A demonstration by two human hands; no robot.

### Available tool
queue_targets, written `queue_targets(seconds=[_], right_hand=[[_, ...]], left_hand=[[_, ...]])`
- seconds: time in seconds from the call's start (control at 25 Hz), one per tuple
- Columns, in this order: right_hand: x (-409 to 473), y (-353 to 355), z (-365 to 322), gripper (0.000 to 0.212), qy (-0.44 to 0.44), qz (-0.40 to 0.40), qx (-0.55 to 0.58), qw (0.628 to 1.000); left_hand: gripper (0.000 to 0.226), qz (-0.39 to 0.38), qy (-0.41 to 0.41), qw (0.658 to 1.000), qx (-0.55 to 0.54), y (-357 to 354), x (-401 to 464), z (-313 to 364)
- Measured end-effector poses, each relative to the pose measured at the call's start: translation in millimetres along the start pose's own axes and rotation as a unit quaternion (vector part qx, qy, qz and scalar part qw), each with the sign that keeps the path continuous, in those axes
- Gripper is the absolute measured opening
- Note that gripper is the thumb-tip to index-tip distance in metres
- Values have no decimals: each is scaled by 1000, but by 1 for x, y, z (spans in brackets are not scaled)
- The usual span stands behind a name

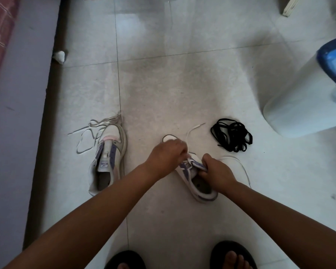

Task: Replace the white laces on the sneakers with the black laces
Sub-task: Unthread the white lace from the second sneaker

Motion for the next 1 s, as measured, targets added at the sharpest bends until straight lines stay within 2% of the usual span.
queue_targets(seconds=[0.04,0.08,0.16,0.28,0.36,0.44,0.52,0.6,0.68,0.76,0.8,0.88,1.0], right_hand=[[0,0,-1,28,0,1,3,1000],[-1,1,-2,27,0,0,7,1000],[-1,3,-3,27,-1,-1,9,1000],[-2,3,-4,26,-3,-4,3,1000],[-2,2,-3,26,-8,-4,7,1000],[-2,1,-3,26,-11,0,7,1000],[-2,0,-2,26,-13,5,5,1000],[-2,-1,-3,27,-14,11,8,1000],[-1,-1,-2,27,-16,12,8,1000],[-1,-2,-1,28,-15,10,7,1000],[-1,-1,0,28,-14,9,8,1000],[-2,-2,0,28,-13,10,14,1000],[-2,-1,0,28,-12,8,7,1000]], left_hand=[[31,-89,6,994,70,-13,-4,-4],[35,-142,-5,982,128,-24,-9,-6],[36,-151,-35,973,172,-39,-13,-6],[25,-100,-38,979,174,-37,-15,-18],[27,-116,28,968,221,-25,-21,-44],[30,-181,113,932,295,-13,-30,-66],[31,-226,133,905,335,-10,-37,-66],[34,-196,96,934,283,-15,-34,-47],[35,-145,46,977,149,-24,-24,-22],[32,-137,24,989,49,-31,-15,-2],[30,-144,23,989,37,-32,-13,4],[25,-147,22,987,66,-34,-11,3],[26,-152,38,969,193,-32,-16,-20]])
Point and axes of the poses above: each hand's wrist, its own x-axis towards the middle knuckle, its own y-axis out of the back of the hand, z = x × y, the point moved 1 cm from there along x, towards the middle knuckle, and after that the axes turned 3 degrees about y, right-handed, at the moved point
